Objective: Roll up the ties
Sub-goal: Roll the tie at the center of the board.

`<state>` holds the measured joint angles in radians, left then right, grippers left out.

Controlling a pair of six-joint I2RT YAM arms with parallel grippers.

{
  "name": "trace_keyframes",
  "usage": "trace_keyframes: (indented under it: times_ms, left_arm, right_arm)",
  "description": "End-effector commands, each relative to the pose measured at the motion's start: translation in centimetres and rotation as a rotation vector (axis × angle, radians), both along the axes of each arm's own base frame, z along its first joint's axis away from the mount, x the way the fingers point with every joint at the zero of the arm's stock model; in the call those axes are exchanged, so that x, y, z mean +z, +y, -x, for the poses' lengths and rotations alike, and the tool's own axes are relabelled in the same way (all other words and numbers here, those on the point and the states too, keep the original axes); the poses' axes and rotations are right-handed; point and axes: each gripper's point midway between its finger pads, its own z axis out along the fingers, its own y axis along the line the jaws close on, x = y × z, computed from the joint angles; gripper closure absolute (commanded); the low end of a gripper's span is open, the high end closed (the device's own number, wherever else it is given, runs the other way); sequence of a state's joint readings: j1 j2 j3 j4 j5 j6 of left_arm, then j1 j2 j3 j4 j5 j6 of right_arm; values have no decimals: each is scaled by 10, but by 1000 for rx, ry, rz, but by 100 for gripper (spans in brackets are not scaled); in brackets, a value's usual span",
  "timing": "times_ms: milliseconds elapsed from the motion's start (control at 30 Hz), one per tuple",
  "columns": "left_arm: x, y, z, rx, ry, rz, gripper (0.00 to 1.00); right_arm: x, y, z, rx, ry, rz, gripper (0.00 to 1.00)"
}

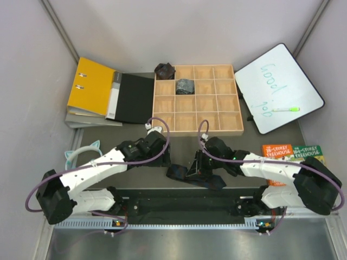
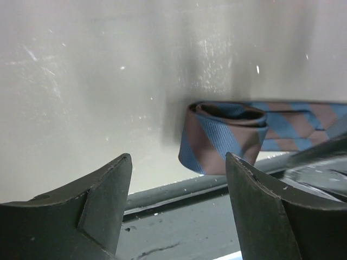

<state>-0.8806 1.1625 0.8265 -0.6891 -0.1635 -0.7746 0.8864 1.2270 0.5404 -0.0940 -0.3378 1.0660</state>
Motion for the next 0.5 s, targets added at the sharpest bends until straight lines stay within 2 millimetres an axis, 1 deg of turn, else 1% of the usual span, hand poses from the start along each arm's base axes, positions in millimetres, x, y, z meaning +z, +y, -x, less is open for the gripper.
trace_keyframes:
  times_ms: [0, 67, 100, 167, 233, 267, 300, 400, 467]
  left_arm:
    - [11, -12, -4, -31, -38, 112, 26]
    - [10, -12, -4, -31, -34, 123, 27]
    - [7, -11, -3, -30, -27, 121, 27]
    - [4, -12, -3, -32, -24, 133, 27]
    - [3, -12, -2, -31, -22, 141, 27]
    - [1, -12, -1, -34, -17, 148, 27]
    - [1, -14, -1, -34, -18, 155, 27]
    - [-1, -13, -1, -28, -15, 159, 28]
    - [0, -13, 0, -27, -18, 164, 28]
  right_arm:
    - [30, 36, -13, 17, -69, -103, 78]
    - [28, 43, -13, 28, -63, -108, 79]
    - [31, 47, -15, 31, -67, -115, 79]
    - [27, 48, -17, 34, -66, -93, 79]
    - [30, 50, -23, 36, -90, -79, 79]
    - [23, 48, -22, 38, -78, -49, 79]
    - [25, 50, -24, 39, -84, -44, 79]
    - [15, 49, -26, 41, -80, -17, 80]
    - [7, 49, -25, 45, -69, -8, 82]
